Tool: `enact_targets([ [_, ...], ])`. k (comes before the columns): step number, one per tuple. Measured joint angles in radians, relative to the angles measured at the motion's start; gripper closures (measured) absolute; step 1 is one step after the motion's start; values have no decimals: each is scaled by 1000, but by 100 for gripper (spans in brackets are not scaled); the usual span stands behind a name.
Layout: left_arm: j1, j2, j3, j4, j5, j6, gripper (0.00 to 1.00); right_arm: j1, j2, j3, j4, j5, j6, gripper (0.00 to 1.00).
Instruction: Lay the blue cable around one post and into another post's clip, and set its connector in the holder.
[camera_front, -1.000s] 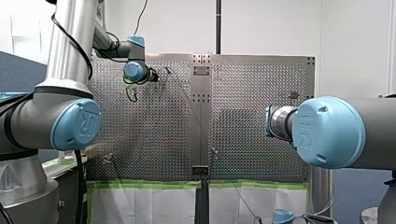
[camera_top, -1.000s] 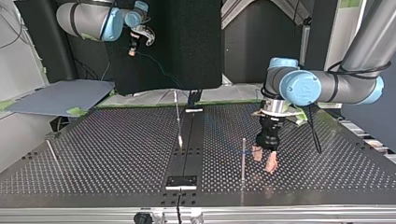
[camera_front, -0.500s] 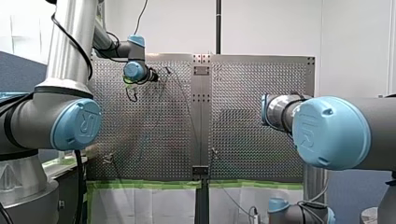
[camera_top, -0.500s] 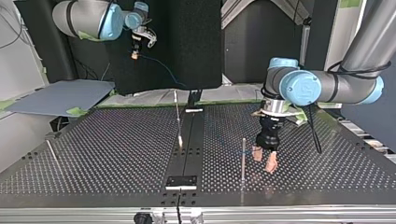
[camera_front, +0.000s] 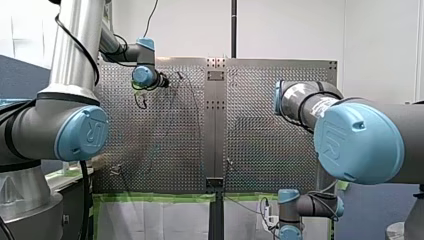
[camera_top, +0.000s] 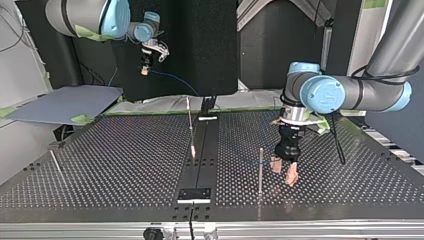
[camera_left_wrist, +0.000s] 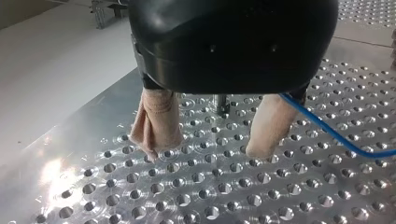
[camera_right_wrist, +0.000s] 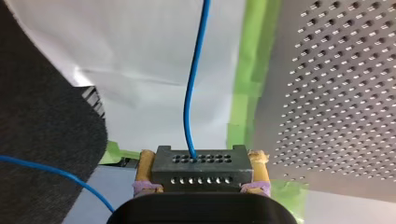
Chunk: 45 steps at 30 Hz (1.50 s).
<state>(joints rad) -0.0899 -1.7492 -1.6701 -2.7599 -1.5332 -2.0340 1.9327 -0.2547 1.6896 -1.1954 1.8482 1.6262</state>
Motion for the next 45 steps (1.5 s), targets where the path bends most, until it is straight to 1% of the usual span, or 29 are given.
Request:
enact_targets([
  [6, 2, 0, 0, 0, -1, 0, 0, 14, -63, 9, 61, 18, 9, 100],
  [12, 4, 0, 0, 0, -2, -2, 0, 17, -123, 35, 113, 19, 14, 100],
  [15, 5, 0, 0, 0, -2, -3, 0, 13, -153, 57, 110, 15, 15, 100],
  [19, 4, 0, 0, -1, -4, -3, 0, 5, -190, 90, 82, 8, 15, 100],
  [23, 1, 0, 0, -4, -11, -3, 0, 1, -226, 108, 62, 3, 13, 100],
  [26, 0, 0, 0, -10, -16, -2, 0, -4, -253, 111, 63, -11, 24, 100],
  [28, -1, 0, 0, -18, -23, -2, 0, -7, -272, 112, 72, -24, 33, 100],
  [32, -1, 0, 0, -42, -40, -9, 0, -14, -310, 112, 87, -35, 41, 100],
  [35, -1, 0, 0, -62, -49, -30, 0, -17, -340, 112, 95, -38, 44, 100],
  [39, -1, 1, 0, -81, -50, -70, 0, -20, -383, 112, 101, -39, 48, 100],
  [45, -1, 1, 0, -99, -32, -130, 0, -20, -434, 112, 103, -42, 60, 100],
])
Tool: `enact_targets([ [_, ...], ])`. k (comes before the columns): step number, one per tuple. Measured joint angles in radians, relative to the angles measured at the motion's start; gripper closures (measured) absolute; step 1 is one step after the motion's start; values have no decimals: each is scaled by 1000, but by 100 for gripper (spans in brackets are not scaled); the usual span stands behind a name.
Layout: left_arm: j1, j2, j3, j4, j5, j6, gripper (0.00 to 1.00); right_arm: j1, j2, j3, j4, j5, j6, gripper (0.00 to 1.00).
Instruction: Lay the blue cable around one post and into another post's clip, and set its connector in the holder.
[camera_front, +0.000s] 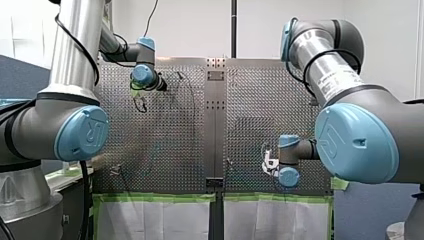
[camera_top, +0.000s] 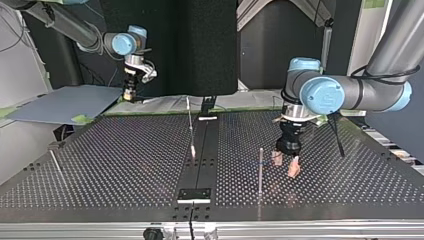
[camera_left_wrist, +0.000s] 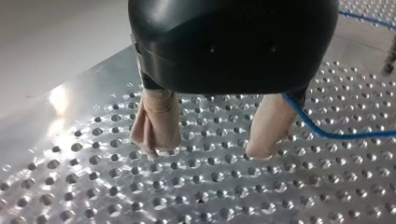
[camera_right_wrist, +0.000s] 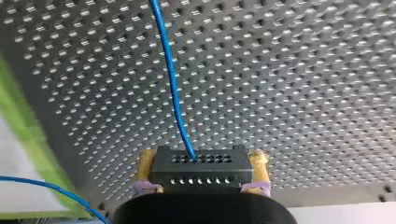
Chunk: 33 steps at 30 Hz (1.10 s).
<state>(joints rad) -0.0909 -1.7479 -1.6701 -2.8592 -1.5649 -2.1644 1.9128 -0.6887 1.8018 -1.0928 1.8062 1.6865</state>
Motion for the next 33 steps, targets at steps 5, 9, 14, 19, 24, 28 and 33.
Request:
enact_targets([
  [5, -1, 0, 0, -2, 22, -52, 0, 0, -9, 0, 7, -2, 0, 100],
  [9, -1, 0, 0, 5, 44, -91, 0, 0, -10, 0, 8, -2, -3, 100],
  [14, -2, 0, 0, 13, 70, -135, 0, 0, -10, 0, 6, -2, -5, 100],
  [19, -6, 10, -10, 24, 79, -185, 0, 0, -10, 0, 6, -2, -9, 100],
  [24, -8, 49, -49, 64, 87, -232, 0, 0, -10, 0, 6, -2, -9, 100],
  [28, -9, 83, -84, 93, 90, -268, 0, 1, -10, 0, 8, -2, -10, 100],
  [33, -9, 103, -134, 108, 101, -308, 0, 1, -10, 0, 12, -2, -11, 100],
])
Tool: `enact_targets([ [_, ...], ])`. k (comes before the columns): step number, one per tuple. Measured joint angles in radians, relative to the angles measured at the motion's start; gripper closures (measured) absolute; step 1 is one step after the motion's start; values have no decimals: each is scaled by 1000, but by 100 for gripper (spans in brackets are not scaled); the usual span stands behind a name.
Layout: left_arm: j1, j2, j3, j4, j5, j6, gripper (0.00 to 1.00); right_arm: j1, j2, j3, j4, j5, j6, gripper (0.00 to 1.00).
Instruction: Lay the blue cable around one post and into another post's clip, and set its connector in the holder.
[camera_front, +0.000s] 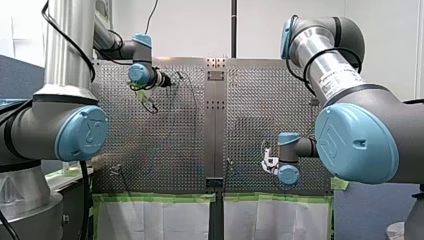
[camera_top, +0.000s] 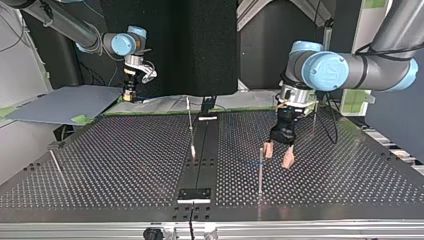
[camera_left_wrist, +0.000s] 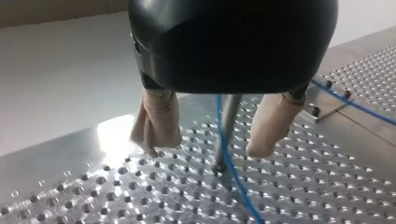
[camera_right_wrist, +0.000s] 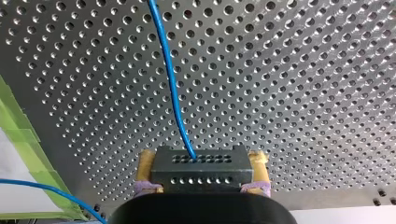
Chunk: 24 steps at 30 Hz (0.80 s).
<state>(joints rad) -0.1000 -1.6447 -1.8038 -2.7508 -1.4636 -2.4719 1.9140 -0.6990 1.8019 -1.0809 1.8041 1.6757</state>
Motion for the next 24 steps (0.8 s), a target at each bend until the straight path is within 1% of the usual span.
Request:
enact_targets([
  [5, 0, 4, -20, 2, 2, 0, 0, 0, 0, 0, 1, 0, 0, 100],
  [11, 0, 33, -35, -3, -11, 21, 0, 0, 0, 0, 2, 0, 0, 100],
  [15, 2, 70, -61, -4, -24, 30, 0, -1, 0, 0, 2, 0, 1, 100],
  [19, 1, 105, -92, -6, -17, 43, 0, -1, 0, 0, -1, 0, 2, 100],
  [22, 3, 134, -118, -14, -22, 67, 0, -2, 0, 0, -2, 0, 4, 100],
  [24, 6, 156, -125, -29, -37, 88, 0, -2, 0, 0, -2, 0, 5, 100],
])
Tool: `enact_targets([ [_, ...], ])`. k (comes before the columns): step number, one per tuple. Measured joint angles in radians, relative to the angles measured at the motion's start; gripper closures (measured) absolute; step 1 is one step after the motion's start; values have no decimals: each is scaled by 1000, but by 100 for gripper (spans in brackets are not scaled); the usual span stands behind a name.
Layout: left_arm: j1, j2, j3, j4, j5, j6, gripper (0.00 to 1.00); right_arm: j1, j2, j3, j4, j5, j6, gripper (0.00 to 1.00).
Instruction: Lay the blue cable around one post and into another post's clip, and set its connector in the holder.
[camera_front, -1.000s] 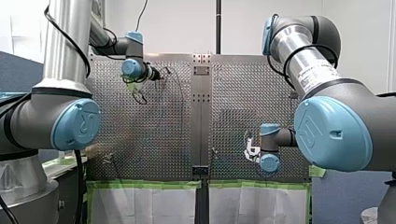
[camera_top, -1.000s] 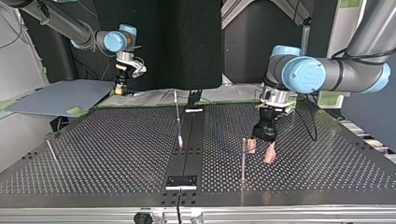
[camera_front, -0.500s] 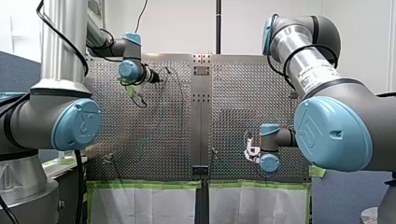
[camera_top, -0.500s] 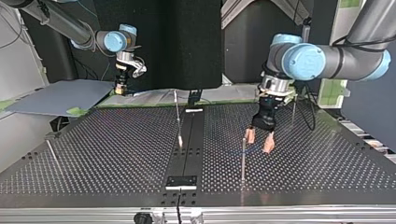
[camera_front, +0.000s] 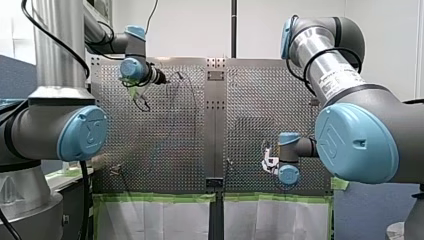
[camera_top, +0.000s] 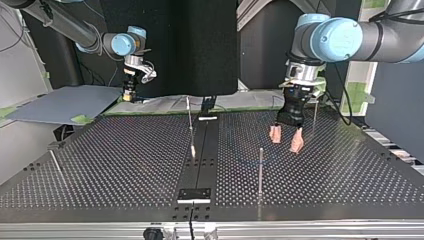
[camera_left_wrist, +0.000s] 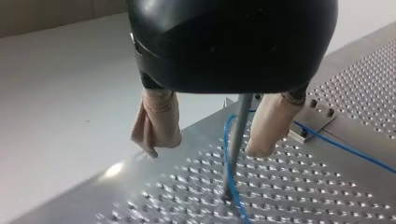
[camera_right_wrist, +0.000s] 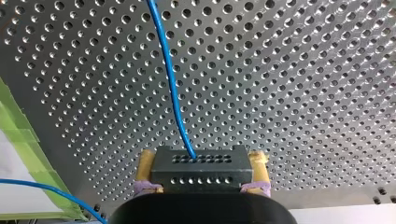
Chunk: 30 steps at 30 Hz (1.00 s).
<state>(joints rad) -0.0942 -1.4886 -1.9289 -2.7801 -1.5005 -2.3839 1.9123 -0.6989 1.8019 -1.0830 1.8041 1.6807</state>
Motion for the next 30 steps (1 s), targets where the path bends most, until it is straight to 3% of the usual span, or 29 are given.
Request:
enact_targets([
  [9, 10, 81, 71, -93, -93, 97, 0, 0, 0, 0, -4, -12, 15, 100],
  [30, -23, 83, 270, -303, -303, 307, 0, 4, 0, -12, 3, -22, 22, 100],
])
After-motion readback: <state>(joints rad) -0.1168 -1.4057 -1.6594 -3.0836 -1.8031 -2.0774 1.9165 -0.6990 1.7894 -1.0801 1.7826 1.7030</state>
